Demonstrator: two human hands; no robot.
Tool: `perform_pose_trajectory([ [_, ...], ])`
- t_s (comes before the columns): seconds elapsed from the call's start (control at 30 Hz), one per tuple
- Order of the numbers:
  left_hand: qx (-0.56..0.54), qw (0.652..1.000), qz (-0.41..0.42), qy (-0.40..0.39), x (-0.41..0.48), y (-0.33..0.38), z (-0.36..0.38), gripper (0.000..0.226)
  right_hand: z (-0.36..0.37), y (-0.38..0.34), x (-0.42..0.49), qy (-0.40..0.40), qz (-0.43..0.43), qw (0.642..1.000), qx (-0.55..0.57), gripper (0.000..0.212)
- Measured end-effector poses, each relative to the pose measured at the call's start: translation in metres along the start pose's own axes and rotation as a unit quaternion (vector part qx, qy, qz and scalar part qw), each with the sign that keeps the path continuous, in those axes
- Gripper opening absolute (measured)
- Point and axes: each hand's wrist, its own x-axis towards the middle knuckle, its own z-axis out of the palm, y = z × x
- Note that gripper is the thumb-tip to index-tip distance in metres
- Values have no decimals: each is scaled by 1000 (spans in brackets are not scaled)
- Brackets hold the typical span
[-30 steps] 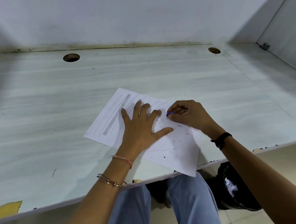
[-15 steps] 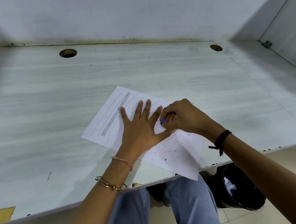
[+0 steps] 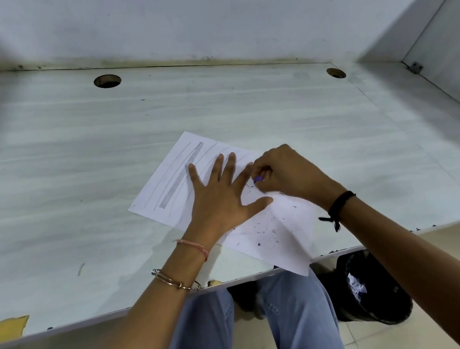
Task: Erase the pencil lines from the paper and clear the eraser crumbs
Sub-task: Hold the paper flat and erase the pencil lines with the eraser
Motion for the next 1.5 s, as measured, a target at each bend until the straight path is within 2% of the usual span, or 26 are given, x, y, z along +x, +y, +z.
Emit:
perform_pose_trajectory([
  [0.07,7,1000,0,3,0,-1,0,89,-1,0,-2,-21,-4,1000,15,9],
  [0.17,2,1000,-4,-16,0,0,-2,88,-8,11,7,34,45,998,6,11],
  [0.3,4,1000,-1,2,0,-1,0,94,-4,-3,1,-41,-5,999,10,10],
  [0.37,12,1000,-3,-4,1,-2,1,94,-7,4,5,-8,26,999,27,10],
  [0.43,20,1000,-3,-5,1,-1,1,94,-7,6,9,38,41,998,-12,10],
  [0.5,11,1000,0,0,0,-1,1,92,-3,-3,6,3,3,1000,-31,9],
  [0.57,2,1000,-1,2,0,-1,0,90,-2,-9,0,-52,-16,998,13,10],
  [0.6,0,1000,-2,-4,0,0,-1,89,-4,-4,0,-43,1,999,32,10],
  [0.7,2,1000,-10,-20,-1,1,-4,87,-9,17,10,52,72,995,50,11],
  [0.8,-3,1000,-17,-15,0,2,-7,83,-4,20,10,58,65,996,36,11],
  [0.87,-23,999,-24,7,5,5,-10,76,0,25,3,70,81,989,104,10],
  [0.97,-31,998,-20,57,13,12,-7,75,2,40,-8,119,145,941,283,14],
  [1.03,-40,997,-11,65,15,14,-1,80,1,49,-10,151,174,919,320,15],
  [1.1,-36,998,-15,47,16,12,2,79,-1,48,-9,152,158,936,275,9],
  [1.23,-30,999,-27,27,18,11,2,79,8,22,-7,65,68,980,176,8],
  [1.3,-18,999,-26,21,19,11,4,81,8,25,-1,78,54,986,138,10],
  [1.4,-14,999,-28,21,19,10,5,87,-3,39,8,136,90,983,90,10],
  [1.5,-9,999,-24,25,19,10,8,88,-1,26,2,76,42,993,85,6],
])
